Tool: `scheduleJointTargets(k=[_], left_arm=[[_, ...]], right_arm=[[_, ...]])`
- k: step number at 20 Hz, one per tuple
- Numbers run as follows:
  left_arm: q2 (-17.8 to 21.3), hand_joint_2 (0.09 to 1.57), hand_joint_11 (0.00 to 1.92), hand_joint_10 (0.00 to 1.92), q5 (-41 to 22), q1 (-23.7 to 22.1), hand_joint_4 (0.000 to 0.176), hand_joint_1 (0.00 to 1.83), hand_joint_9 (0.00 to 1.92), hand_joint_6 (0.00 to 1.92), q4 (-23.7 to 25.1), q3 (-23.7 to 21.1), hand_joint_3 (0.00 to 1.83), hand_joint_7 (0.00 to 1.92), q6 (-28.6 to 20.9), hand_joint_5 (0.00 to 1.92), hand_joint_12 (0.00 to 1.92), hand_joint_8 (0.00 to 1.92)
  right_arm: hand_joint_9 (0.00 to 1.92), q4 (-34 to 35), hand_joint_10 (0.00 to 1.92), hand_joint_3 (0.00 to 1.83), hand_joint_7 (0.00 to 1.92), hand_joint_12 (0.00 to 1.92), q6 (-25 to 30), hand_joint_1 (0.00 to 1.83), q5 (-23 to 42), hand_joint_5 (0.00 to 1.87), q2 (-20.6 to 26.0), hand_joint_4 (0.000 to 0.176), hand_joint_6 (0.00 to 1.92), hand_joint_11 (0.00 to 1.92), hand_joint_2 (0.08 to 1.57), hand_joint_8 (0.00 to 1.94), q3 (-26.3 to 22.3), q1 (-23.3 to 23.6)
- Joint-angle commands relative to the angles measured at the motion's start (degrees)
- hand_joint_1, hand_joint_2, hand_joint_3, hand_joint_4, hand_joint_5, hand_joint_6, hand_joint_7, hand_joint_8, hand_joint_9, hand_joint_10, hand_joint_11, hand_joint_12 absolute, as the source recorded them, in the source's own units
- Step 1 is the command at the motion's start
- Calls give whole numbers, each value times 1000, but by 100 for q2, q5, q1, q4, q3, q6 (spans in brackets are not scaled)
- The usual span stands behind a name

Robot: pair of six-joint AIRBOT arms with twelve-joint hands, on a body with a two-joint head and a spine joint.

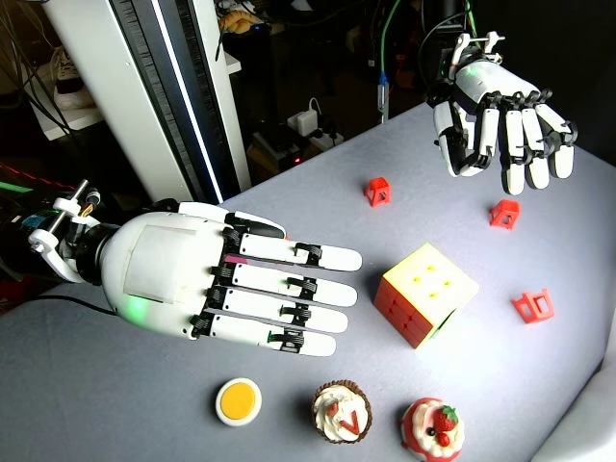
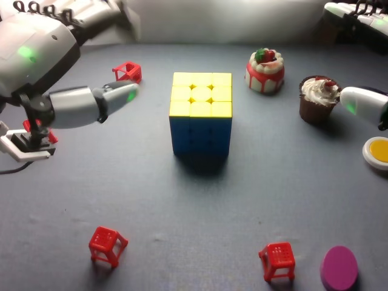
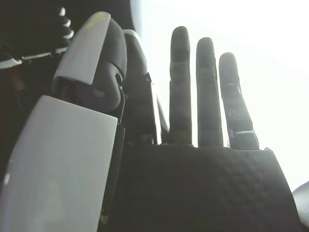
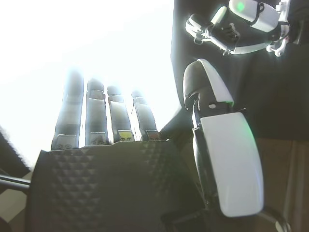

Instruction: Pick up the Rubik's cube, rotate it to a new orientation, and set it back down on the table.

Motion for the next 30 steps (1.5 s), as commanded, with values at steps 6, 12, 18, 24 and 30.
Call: scheduleJointTargets(k=[6, 12, 18, 24, 30], left_arm=[[-116, 1062, 0, 0, -402, -189, 91, 453, 0, 0, 28, 60, 0, 0, -119, 0, 4, 0], [-389, 891, 0, 0, 469, -544, 105, 524, 0, 0, -2, 227, 0, 0, -191, 0, 0, 0], [-782, 833, 0, 0, 1454, -971, 71, 575, 0, 0, -86, 507, 0, 0, -222, 0, 0, 0], [-1130, 829, 0, 0, 2602, -1462, 66, 705, 0, 0, -41, 777, 0, 0, 152, 0, 0, 0], [-1435, 810, 0, 0, 3421, -1834, 91, 730, 0, 0, 12, 1114, 0, 0, 338, 0, 0, 0]], right_arm=[[0, 64, 0, 12, 0, 0, 34, 318, 549, 0, 31, 0, 0, 0, 1352, 0, 7, 125], [0, 262, 0, 12, 0, 0, 34, 343, 514, 0, 11, 0, 0, 0, 1369, 0, 6, 23], [0, 545, 0, 8, 0, 0, 34, 372, 515, 0, -3, 0, 0, 0, 1371, 0, -16, -166], [0, 667, 0, 0, 0, 0, 34, 388, 514, 0, -45, 0, 0, 0, 1364, 0, -10, -213], [0, 721, 0, 1, 0, 0, 34, 440, 513, 0, -116, 0, 0, 0, 1369, 0, 19, -271]])
